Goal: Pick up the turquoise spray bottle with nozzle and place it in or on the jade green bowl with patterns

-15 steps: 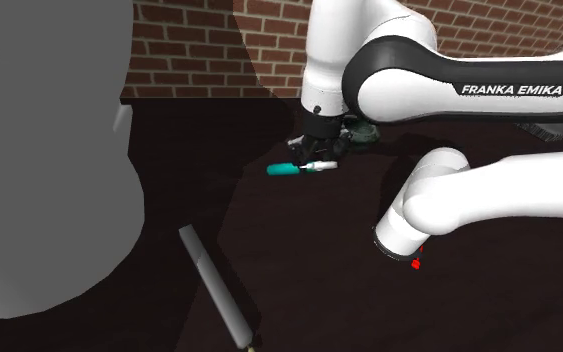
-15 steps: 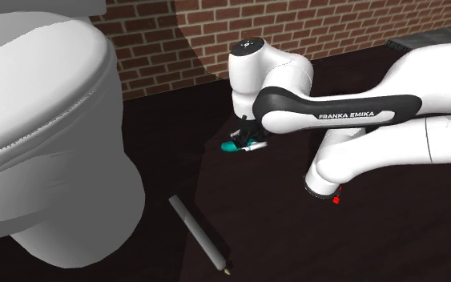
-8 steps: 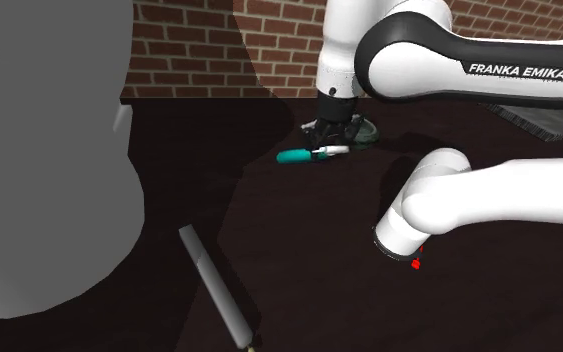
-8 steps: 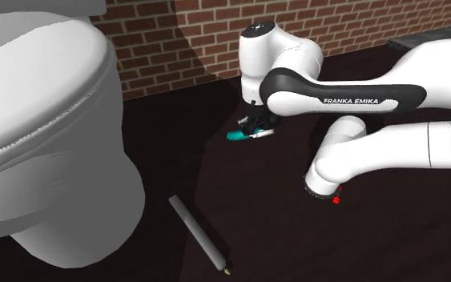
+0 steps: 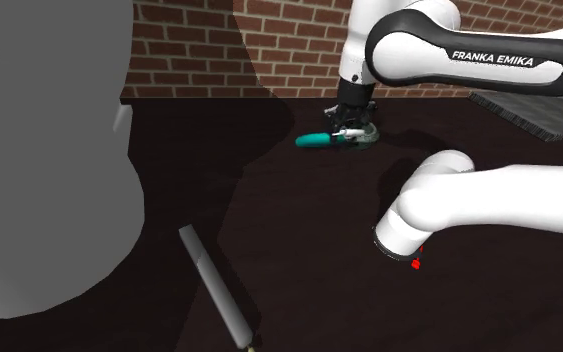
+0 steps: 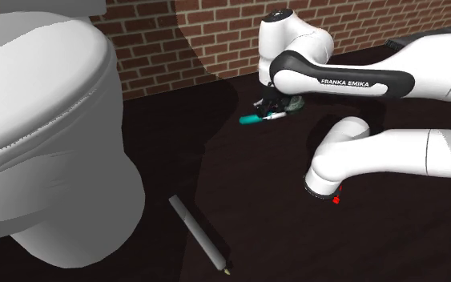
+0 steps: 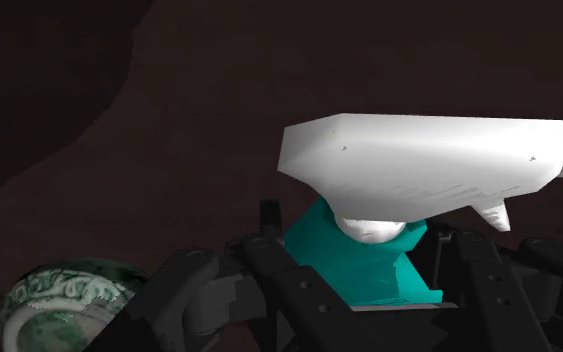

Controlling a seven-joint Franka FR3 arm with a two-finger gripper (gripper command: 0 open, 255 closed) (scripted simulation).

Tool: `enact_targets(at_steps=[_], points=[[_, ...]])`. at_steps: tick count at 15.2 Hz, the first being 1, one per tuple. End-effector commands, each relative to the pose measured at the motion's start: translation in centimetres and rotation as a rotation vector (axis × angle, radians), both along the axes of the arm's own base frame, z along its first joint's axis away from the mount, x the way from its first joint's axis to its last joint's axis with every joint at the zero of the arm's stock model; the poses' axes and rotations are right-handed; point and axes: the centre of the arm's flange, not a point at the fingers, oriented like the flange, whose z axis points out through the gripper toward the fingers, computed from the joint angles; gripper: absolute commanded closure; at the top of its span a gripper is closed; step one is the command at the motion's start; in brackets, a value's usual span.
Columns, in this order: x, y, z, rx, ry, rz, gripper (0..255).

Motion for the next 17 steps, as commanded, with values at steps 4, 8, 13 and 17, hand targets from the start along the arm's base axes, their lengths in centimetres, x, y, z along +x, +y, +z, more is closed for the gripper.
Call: enact_targets(at_steps=[4, 8, 13, 17], points=[[0.3, -6.9, 0.2, -0.001, 0.0, 0.001, 255], [0.5, -12.1, 0.4, -0.001, 0.0, 0.001, 255], [0.7, -18.7, 0.6, -0.001, 0.0, 0.001, 255], [0.9, -24.0, 0.7, -0.001, 0.0, 0.001, 255]])
